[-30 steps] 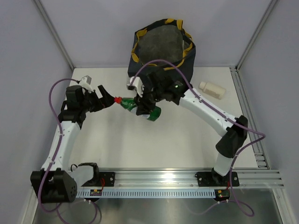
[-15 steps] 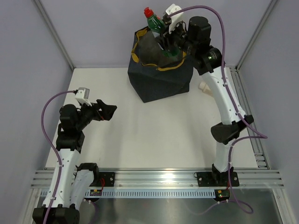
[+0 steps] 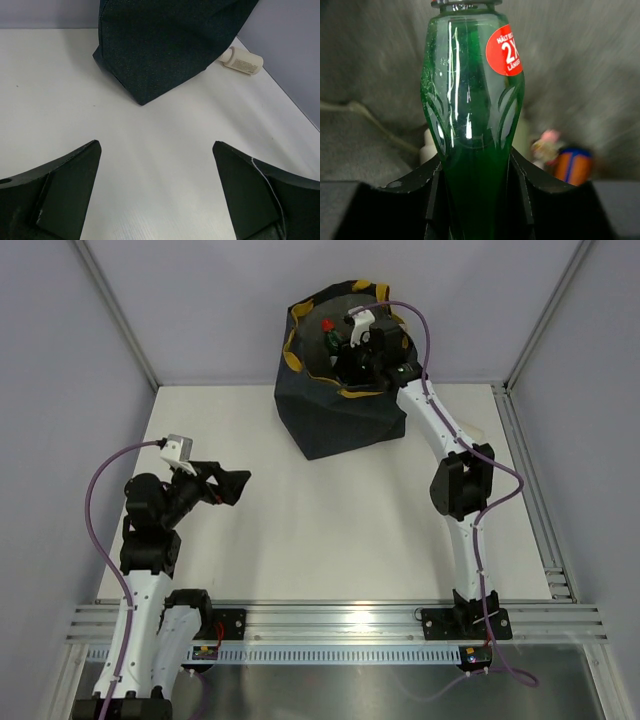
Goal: Place the personal care products into the canvas bag
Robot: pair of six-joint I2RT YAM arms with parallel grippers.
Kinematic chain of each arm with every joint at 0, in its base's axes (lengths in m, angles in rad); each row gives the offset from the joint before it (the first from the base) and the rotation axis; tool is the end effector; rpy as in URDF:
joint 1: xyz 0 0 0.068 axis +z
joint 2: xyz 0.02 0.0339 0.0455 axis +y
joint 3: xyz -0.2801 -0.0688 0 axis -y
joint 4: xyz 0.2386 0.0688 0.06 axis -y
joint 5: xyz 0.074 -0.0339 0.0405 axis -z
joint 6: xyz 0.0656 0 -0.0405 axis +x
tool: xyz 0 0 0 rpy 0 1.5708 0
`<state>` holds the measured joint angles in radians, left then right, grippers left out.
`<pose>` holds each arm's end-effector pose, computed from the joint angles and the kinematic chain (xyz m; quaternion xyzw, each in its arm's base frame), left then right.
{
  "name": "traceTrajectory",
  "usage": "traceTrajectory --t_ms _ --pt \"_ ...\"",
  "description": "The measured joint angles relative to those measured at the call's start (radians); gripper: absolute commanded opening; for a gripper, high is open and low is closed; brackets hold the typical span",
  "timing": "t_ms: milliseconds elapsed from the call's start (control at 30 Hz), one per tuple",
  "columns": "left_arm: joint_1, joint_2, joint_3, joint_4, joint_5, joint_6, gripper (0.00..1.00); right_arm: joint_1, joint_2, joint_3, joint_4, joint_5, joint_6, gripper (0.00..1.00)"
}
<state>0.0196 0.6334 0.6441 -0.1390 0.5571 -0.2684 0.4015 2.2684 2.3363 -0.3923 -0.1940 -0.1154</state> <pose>0.1614 -0.0315 0.3252 0.0761 0.7406 -0.2837 0.6043 0.5152 0.2325 0.3601 -0.2612 0.7669 0.1607 0.5637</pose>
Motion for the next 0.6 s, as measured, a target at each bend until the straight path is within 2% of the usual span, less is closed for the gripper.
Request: traceTrajectory --t_ms 100,133,167,200,267,300,433,600 --pt "0.000 -0.013 -0.011 0.003 0.000 0.006 0.99 -0.020 0.000 -0.072 0.004 -0.055 0.086 0.20" --pt "0.000 -0.017 -0.015 0.004 0.000 0.007 0.99 -0.024 0.000 -0.095 0.003 -0.067 0.110 0.26" --pt "0.000 -0.018 -0.017 0.004 0.000 0.008 0.99 -0.026 0.000 -0.112 0.004 -0.075 0.123 0.35" --pt "0.000 -0.019 -0.018 0.004 0.000 0.009 0.99 -0.029 0.000 -0.130 0.003 -0.086 0.137 0.54" --pt "0.000 -0.018 -0.018 0.005 0.000 0.010 0.99 -0.029 0.000 -0.153 -0.001 -0.093 0.150 0.63" --pt "0.000 -0.018 -0.018 0.005 0.000 0.010 0.99 -0.029 0.000 -0.155 -0.003 -0.097 0.152 0.73" --pt "0.000 -0.016 -0.018 0.005 -0.005 0.010 0.99 -0.030 -0.014 -0.122 0.009 -0.130 0.138 0.99" --pt "0.000 0.021 -0.018 0.006 -0.009 -0.002 0.99 -0.040 -0.077 -0.024 -0.015 -0.216 0.054 0.99"
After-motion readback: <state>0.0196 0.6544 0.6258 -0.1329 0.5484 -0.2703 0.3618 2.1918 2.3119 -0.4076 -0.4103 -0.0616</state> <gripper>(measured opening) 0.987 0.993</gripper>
